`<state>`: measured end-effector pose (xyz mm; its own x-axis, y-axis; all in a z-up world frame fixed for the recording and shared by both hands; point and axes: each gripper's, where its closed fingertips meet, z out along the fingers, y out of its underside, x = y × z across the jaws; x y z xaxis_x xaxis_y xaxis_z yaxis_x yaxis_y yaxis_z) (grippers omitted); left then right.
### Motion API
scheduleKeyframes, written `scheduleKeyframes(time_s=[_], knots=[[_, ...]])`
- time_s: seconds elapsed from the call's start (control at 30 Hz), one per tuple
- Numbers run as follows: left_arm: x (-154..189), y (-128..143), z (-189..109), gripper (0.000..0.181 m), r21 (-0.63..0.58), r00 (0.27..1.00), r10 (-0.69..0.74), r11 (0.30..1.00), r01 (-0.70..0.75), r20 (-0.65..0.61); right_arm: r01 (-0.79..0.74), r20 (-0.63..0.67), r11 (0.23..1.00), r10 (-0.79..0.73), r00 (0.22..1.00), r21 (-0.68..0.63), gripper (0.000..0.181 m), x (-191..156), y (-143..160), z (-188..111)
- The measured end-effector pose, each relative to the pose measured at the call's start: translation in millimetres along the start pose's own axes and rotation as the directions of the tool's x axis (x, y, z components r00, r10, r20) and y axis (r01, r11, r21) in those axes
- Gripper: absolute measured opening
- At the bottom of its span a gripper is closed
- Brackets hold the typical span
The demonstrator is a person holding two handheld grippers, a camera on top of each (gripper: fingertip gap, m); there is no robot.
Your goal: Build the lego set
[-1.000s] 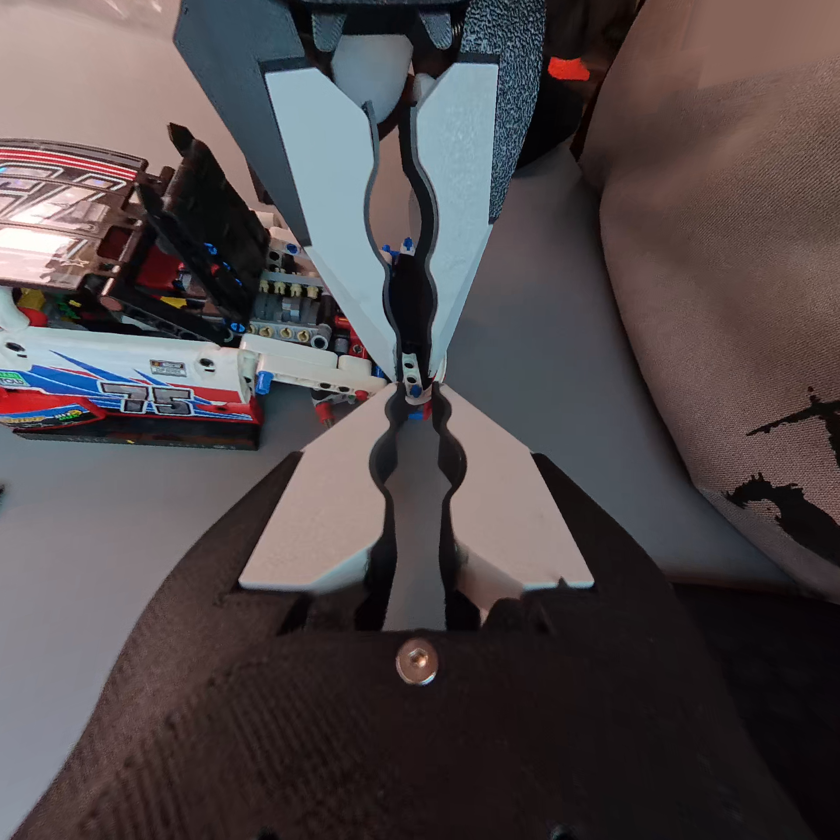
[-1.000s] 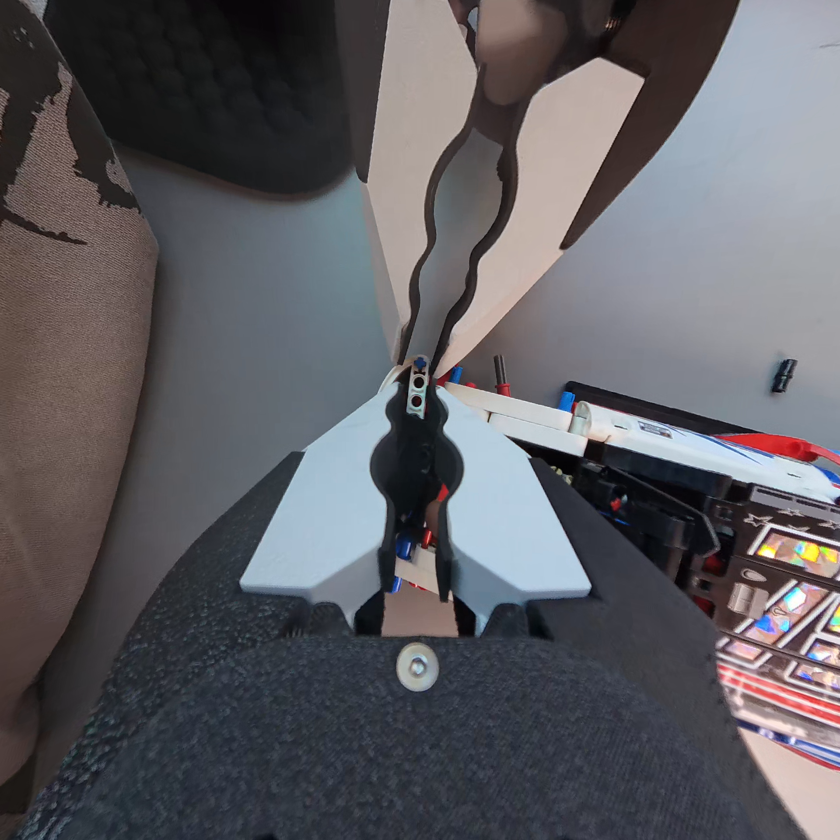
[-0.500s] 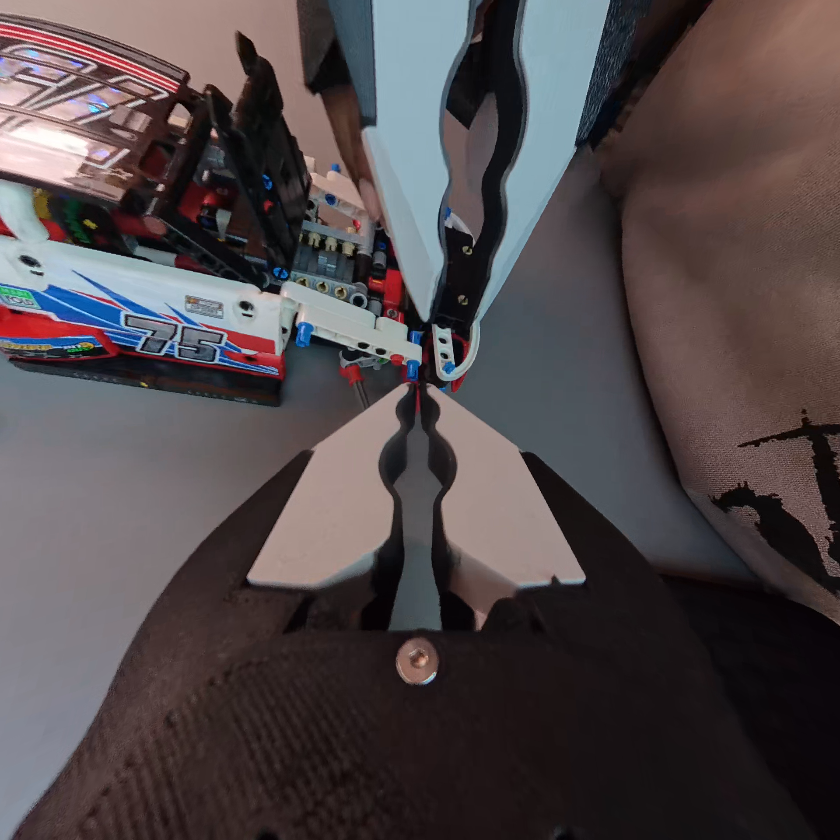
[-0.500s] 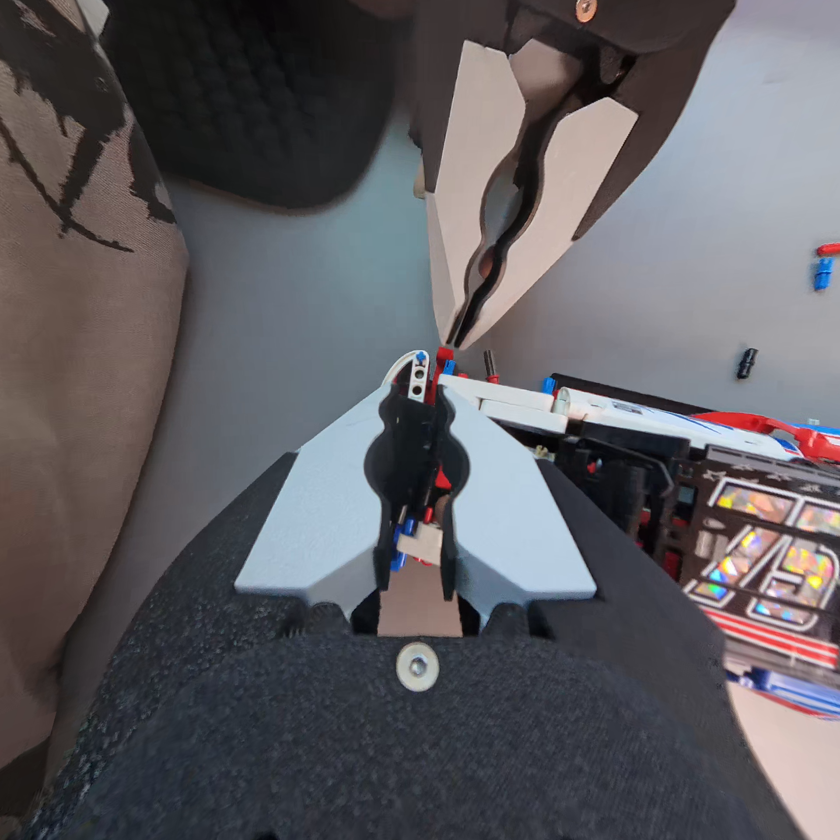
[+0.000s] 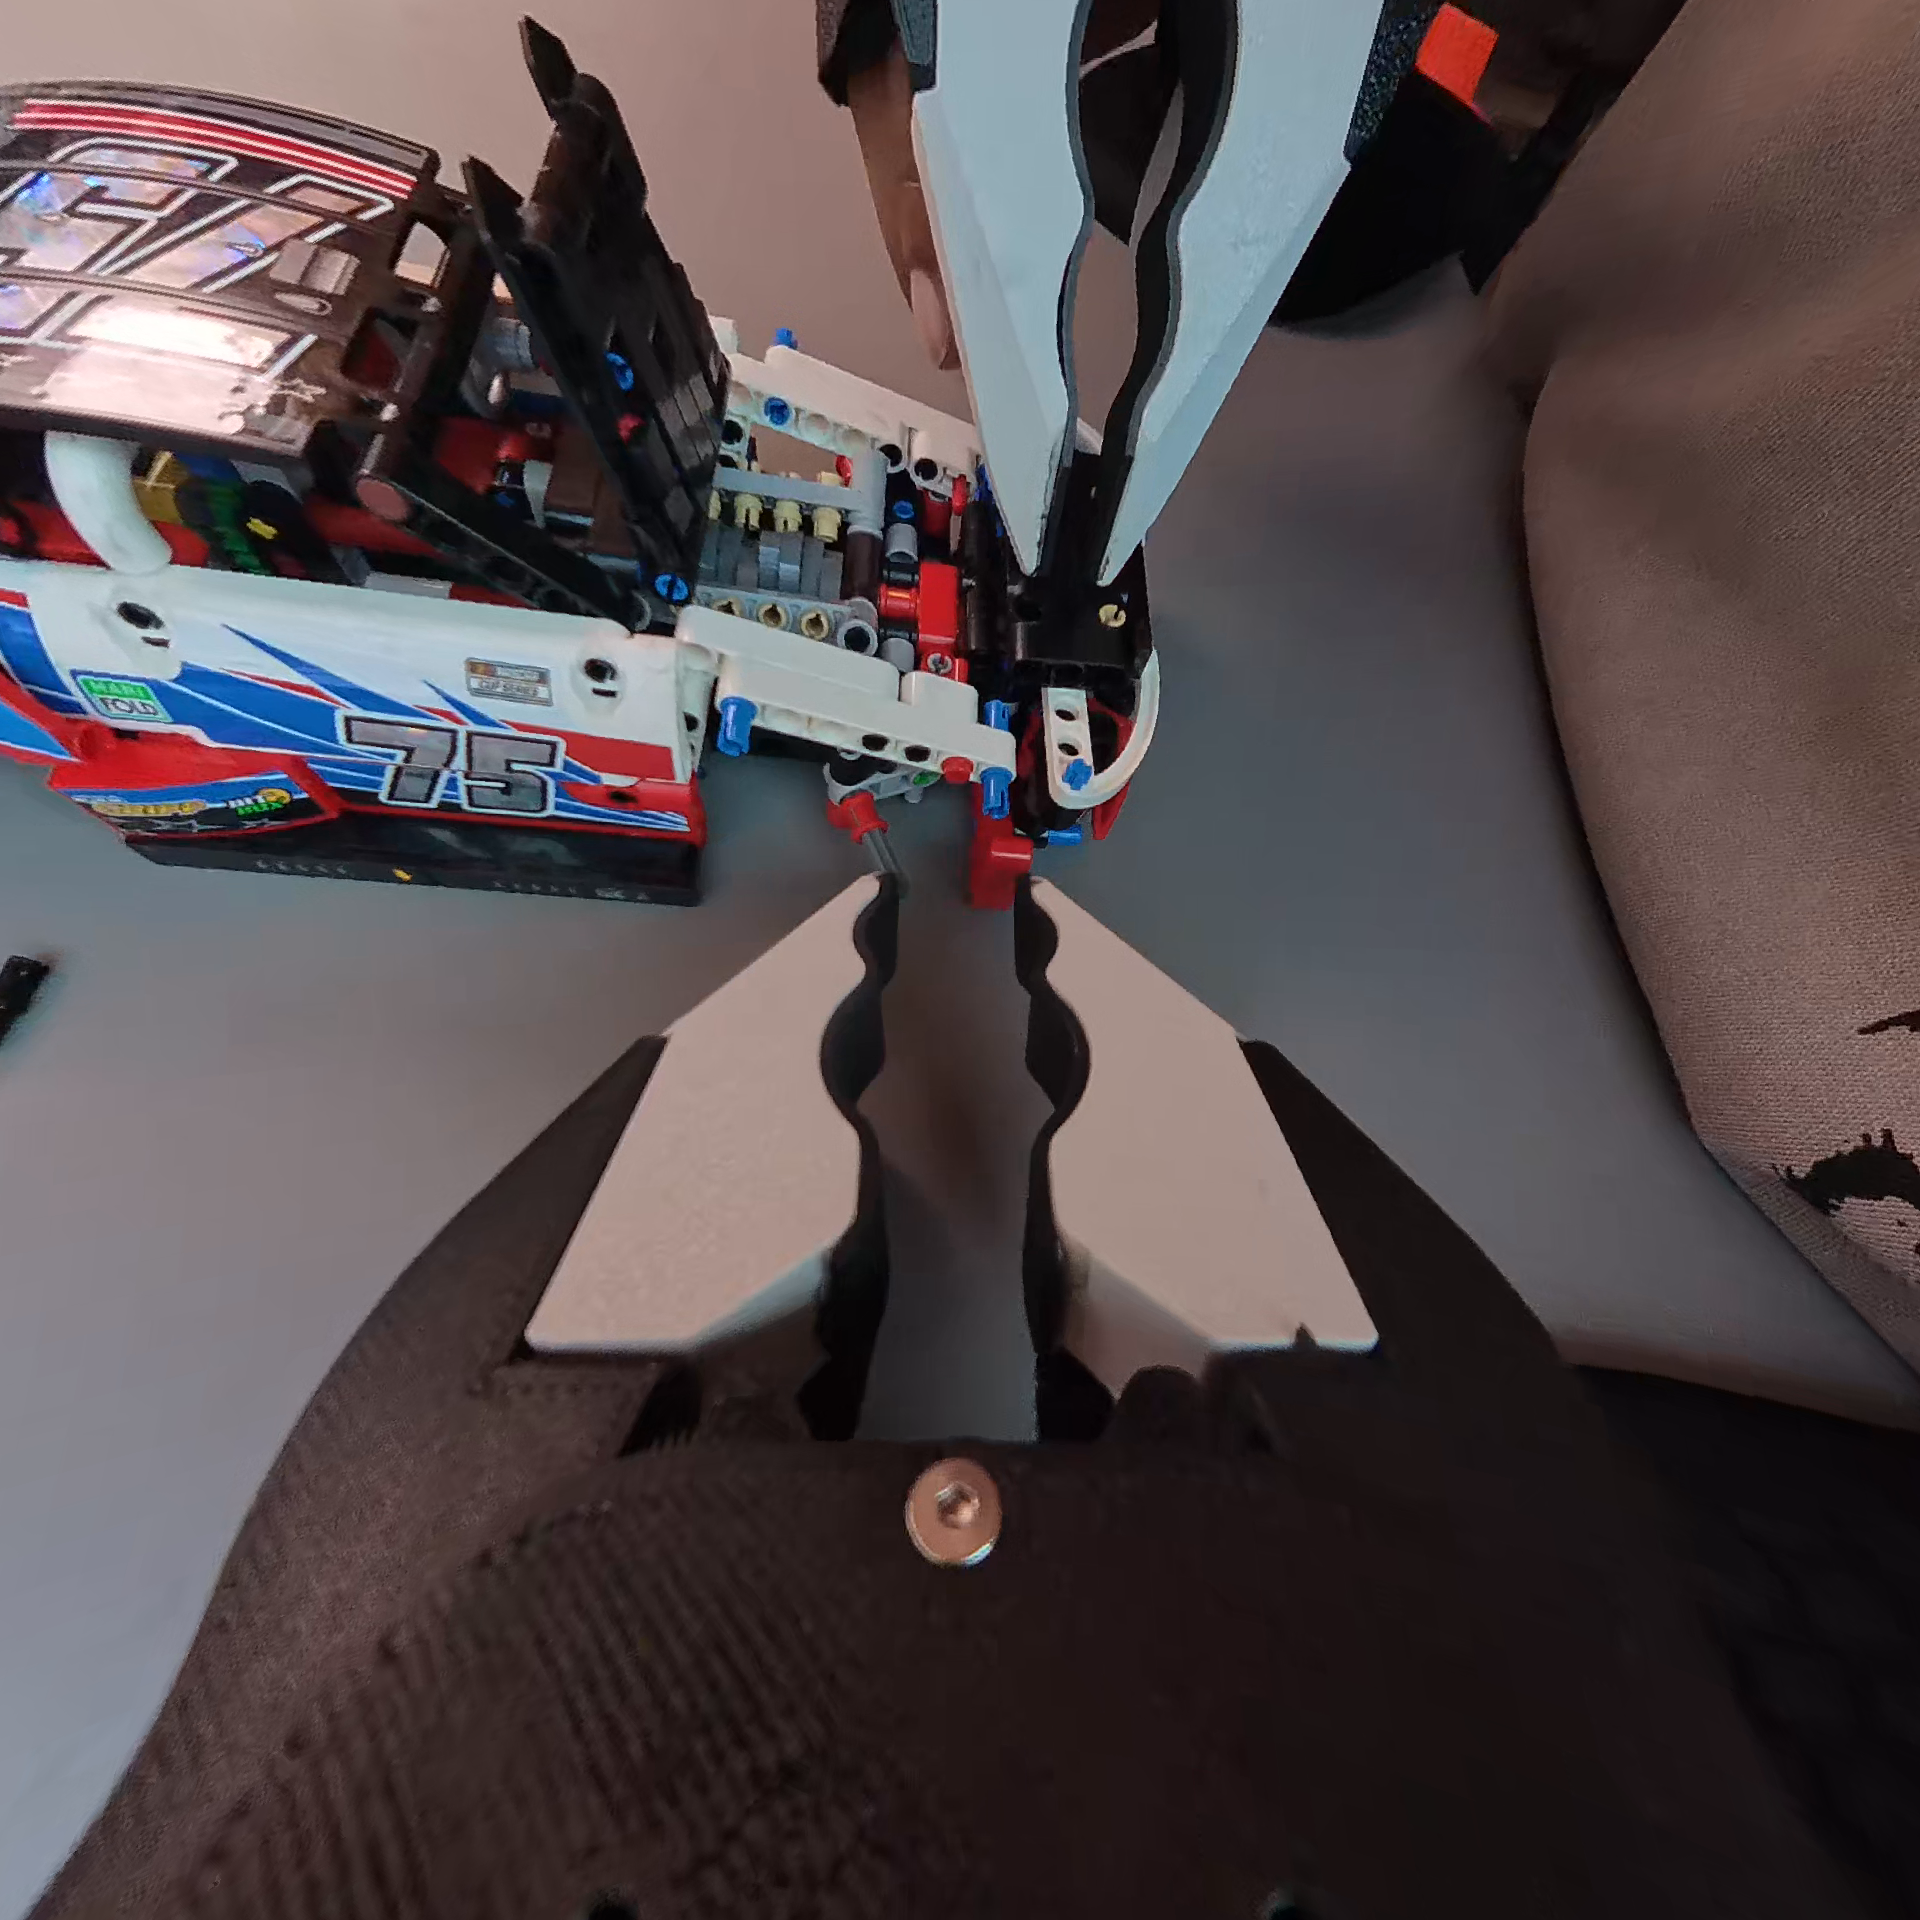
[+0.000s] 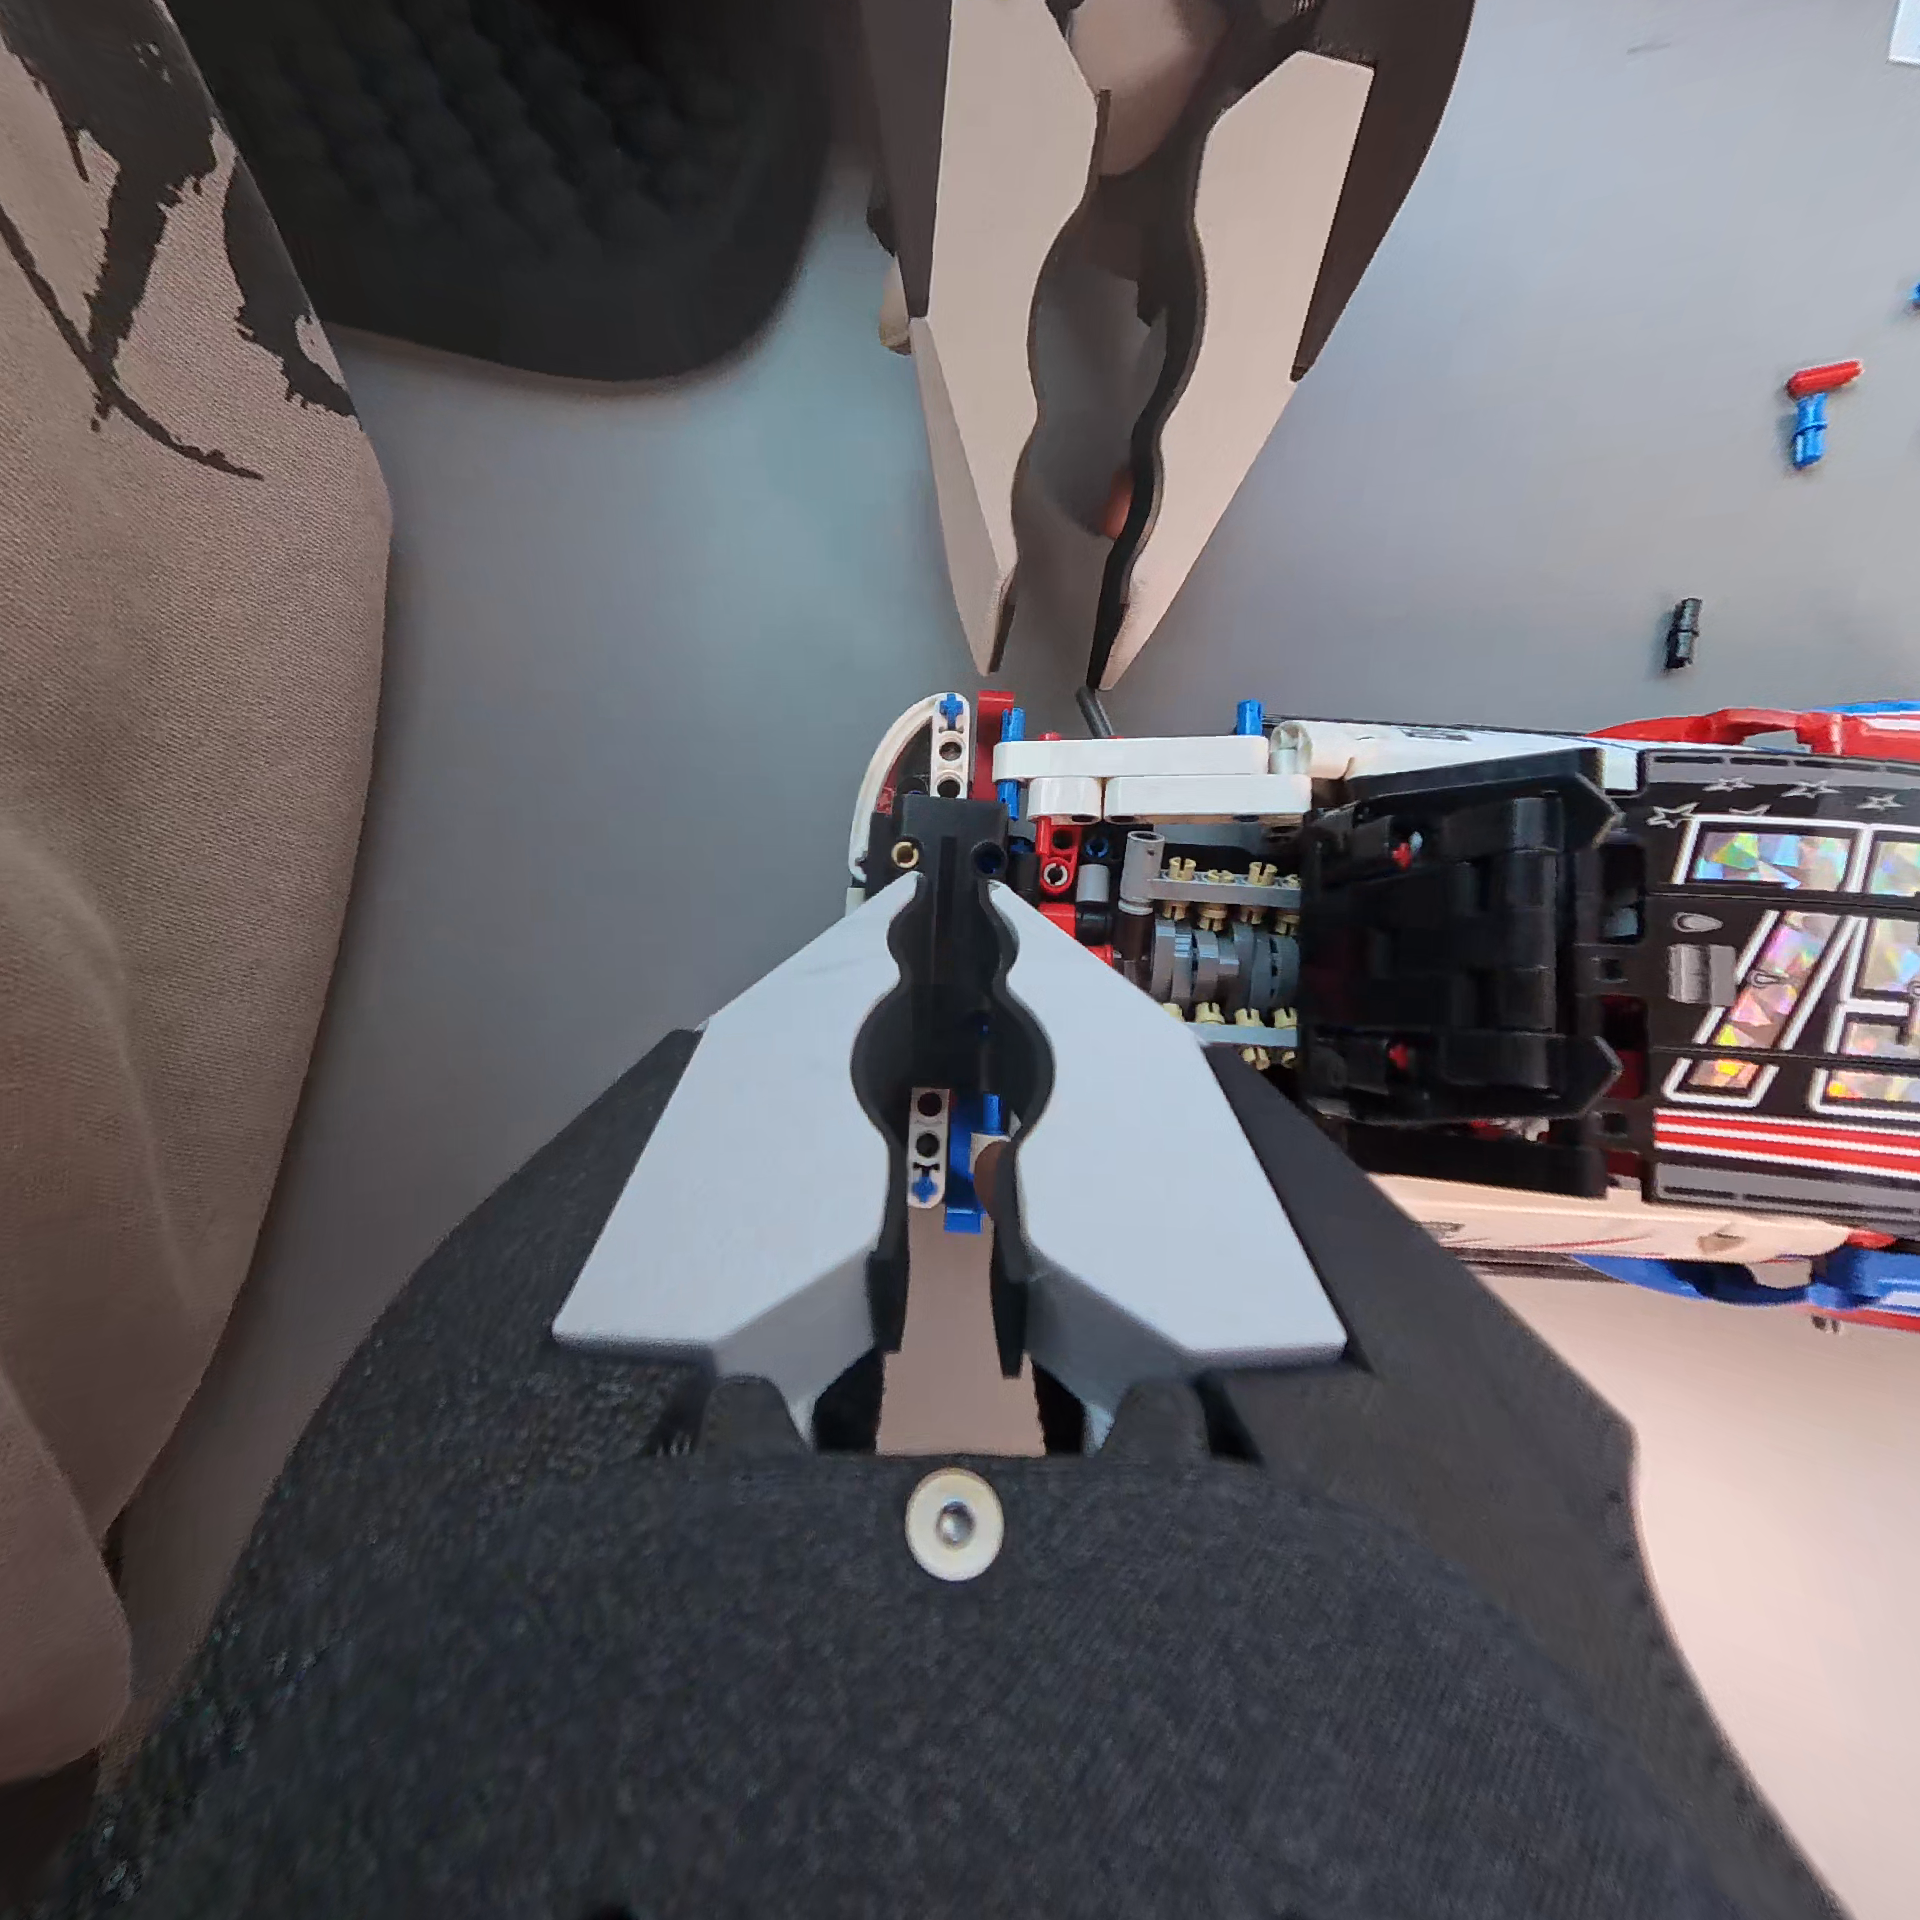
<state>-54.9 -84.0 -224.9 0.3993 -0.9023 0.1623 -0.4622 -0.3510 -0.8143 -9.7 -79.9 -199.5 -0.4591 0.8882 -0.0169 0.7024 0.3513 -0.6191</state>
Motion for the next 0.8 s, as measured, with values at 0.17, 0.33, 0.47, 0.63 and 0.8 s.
scheduleKeyframes(time_s=[0.17, 0.33, 0.47, 0.63, 0.8], knots=[[0.3, 0.7, -0.5, 0.019, 0.009, 1.000, -0.016, 1.000, 0.016, -0.012, 0.024, 0.030, 1.000, -0.024, 0.999, -0.005, 0.005, 1.5, -0.1, 0.2], [1.2, -1.7, -6.9, 0.023, 0.029, 1.000, -0.008, 1.000, 0.009, -0.018, -0.009, 0.043, 1.000, 0.007, 0.999, 0.026, 0.013, -0.3, -1.8, -6.0], [2.9, 1.8, -3.9, 0.025, 0.018, 1.000, -0.011, 1.000, 0.012, -0.029, -0.003, 0.031, 1.000, 0.003, 1.000, 0.001, 0.018, -3.2, 5.2, -3.2], [2.8, 1.1, -1.1, 0.023, 0.014, 1.000, -0.008, 1.000, 0.008, -0.013, -0.022, 0.057, 1.000, 0.022, 0.998, -0.005, 0.015, -2.7, 4.9, -1.9], [1.6, 0.7, -1.2, 0.019, 0.017, 1.000, -0.008, 1.000, 0.008, 0.000, -0.052, 0.106, 0.998, 0.054, 0.993, -0.017, 0.013, 0.1, 4.9, -1.4]])
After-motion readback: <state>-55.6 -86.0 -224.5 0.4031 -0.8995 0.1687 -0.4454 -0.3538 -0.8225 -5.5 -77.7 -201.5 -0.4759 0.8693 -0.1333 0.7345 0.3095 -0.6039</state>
